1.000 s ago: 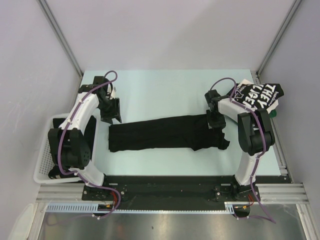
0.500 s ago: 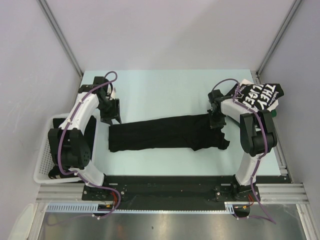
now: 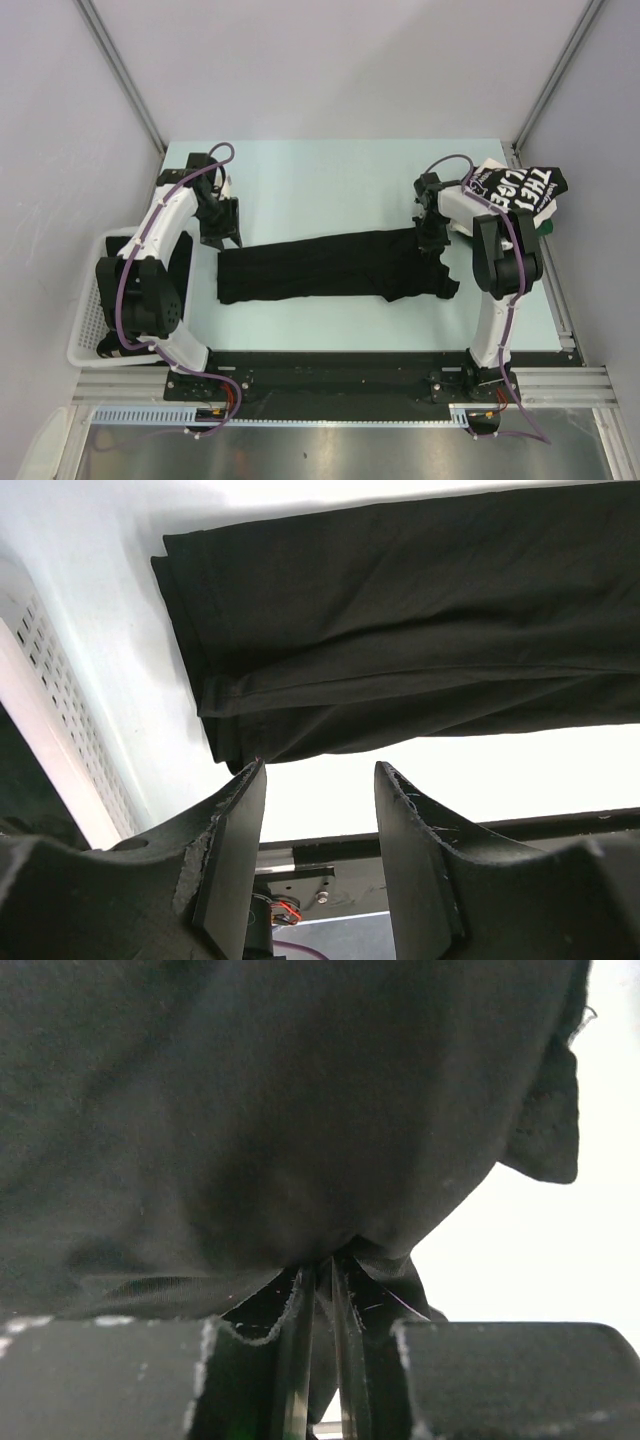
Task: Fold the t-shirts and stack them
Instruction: Rotate the tshirt 90 degrees
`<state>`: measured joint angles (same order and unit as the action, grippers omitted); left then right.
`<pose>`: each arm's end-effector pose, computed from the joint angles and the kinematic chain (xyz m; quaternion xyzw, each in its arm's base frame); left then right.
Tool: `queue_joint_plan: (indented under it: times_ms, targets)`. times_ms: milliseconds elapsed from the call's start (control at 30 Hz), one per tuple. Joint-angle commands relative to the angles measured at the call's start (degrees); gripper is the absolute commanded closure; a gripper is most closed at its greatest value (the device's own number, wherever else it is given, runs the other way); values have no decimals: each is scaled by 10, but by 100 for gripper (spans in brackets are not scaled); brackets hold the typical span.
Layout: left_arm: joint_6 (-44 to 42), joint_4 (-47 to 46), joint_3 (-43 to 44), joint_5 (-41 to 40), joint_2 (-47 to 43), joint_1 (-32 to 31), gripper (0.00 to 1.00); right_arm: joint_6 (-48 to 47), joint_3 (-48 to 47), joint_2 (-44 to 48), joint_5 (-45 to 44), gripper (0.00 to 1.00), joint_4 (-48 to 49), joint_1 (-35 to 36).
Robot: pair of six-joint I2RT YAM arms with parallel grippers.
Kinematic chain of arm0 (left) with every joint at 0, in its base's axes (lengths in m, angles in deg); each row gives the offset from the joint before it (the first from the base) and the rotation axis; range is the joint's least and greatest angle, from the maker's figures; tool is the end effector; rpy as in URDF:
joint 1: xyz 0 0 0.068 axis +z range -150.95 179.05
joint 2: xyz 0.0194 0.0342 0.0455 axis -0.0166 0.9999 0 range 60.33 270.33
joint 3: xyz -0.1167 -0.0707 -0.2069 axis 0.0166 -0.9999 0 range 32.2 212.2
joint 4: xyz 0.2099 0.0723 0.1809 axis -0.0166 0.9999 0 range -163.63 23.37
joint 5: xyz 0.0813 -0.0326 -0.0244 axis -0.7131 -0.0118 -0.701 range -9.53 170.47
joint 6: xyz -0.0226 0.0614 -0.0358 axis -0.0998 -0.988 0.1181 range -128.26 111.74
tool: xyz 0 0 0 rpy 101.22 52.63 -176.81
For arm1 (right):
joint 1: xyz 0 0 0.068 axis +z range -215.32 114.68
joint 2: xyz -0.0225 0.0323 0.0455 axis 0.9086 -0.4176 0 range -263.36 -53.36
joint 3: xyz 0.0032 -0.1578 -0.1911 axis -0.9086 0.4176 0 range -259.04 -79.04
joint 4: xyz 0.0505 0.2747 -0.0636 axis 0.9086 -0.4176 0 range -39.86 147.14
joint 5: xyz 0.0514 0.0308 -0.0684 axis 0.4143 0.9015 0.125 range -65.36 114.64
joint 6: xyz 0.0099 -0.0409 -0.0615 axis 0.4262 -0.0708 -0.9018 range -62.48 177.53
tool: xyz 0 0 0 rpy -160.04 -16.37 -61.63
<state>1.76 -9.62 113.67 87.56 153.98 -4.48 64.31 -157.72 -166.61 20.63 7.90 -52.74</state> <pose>0.3445 -0.0290 0.2203 -0.0486 0.9897 -0.0752 0.1120 0.3779 0.0800 0.0920 -0.0485 0.9968 -0.0253 0.0590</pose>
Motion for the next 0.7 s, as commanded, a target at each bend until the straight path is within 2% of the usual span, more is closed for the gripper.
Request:
queue_joint_plan:
  times_ms: [0,233,667]
  targets:
    - [-4,5,25,-7,-13,-3,47,0,-42,-67,40,83,72,8]
    - [-3,4,20,-9,-14,-3,46,-29,-153,-129,-20,85,27,3]
    - [-3,6,8,-18,-23,-2,45,-58,-306,-224,-61,85,-18,-5]
